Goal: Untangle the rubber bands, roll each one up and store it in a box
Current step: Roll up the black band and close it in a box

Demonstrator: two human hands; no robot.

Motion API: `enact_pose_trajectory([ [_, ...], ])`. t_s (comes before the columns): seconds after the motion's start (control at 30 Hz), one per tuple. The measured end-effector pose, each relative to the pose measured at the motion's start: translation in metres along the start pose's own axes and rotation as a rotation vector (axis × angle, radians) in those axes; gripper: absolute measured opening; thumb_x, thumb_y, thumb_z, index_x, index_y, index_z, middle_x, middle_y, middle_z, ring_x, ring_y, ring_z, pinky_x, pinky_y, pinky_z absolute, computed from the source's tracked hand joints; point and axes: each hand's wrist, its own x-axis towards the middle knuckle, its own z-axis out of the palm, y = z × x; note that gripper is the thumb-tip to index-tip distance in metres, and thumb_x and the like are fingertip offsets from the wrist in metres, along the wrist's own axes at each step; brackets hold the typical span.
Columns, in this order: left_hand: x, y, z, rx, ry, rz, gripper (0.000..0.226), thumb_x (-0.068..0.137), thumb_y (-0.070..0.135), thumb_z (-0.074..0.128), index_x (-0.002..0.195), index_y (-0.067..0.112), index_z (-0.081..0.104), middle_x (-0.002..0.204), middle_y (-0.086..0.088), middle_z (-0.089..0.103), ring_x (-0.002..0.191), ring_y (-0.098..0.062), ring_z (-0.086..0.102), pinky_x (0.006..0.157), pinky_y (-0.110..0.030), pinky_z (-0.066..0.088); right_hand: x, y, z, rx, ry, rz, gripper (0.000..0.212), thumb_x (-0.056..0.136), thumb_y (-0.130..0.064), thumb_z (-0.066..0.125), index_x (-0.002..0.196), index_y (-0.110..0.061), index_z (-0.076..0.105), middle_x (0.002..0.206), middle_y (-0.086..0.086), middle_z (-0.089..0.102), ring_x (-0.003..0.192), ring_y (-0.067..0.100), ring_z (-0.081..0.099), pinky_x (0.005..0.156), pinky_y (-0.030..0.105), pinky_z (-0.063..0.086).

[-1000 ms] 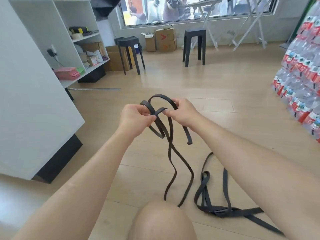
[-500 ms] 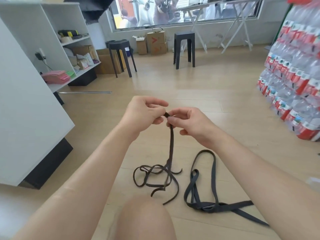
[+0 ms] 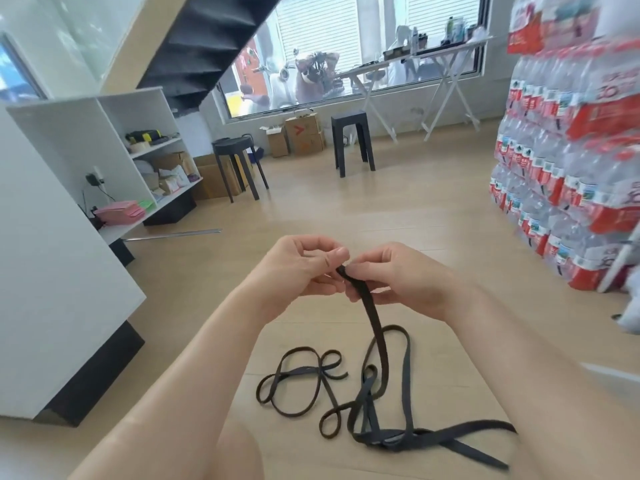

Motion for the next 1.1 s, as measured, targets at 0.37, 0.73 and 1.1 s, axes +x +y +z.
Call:
enact_pose_trajectory([
  [0.37, 0.026, -0.031, 0.014, 0.021, 0.214, 0.069, 0.009, 0.078, 0.010, 0.075, 0.082, 0.002, 0.072, 0.069, -0.011, 0.072, 0.061, -0.017, 0.065, 0.062, -0.022, 0.058, 0.006, 0.018, 0.015, 0.029, 0.286, 0.113, 0.018, 0.088, -0.022, 0.070, 0.099, -0.010, 0.065, 0.083, 0.004, 0.075, 0.061, 0.011, 0.068, 0.054, 0.018, 0.046],
  [0.73, 0.038, -0.079, -0.015, -0.041, 0.181, -0.065, 0.009, 0.075, -0.007, 0.073, 0.072, 0.001, 0.069, 0.062, -0.011, 0.065, 0.052, -0.015, 0.063, 0.056, -0.020, 0.054, 0.037, 0.047, 0.036, 0.221, 0.137, 0.259, 0.016, 0.091, -0.020, 0.064, 0.095, -0.007, 0.072, 0.088, 0.012, 0.072, 0.070, 0.018, 0.067, 0.051, 0.019, 0.046],
  [1.1, 0.046, -0.079, -0.020, -0.029, 0.249, -0.002, 0.013, 0.073, -0.010, 0.072, 0.069, 0.001, 0.067, 0.058, -0.008, 0.063, 0.051, -0.014, 0.060, 0.055, -0.021, 0.054, 0.060, 0.057, 0.041, 0.427, 0.215, 0.208, 0.029, 0.069, -0.027, 0.072, 0.089, -0.006, 0.069, 0.081, 0.010, 0.073, 0.054, 0.014, 0.067, 0.037, 0.014, 0.040],
])
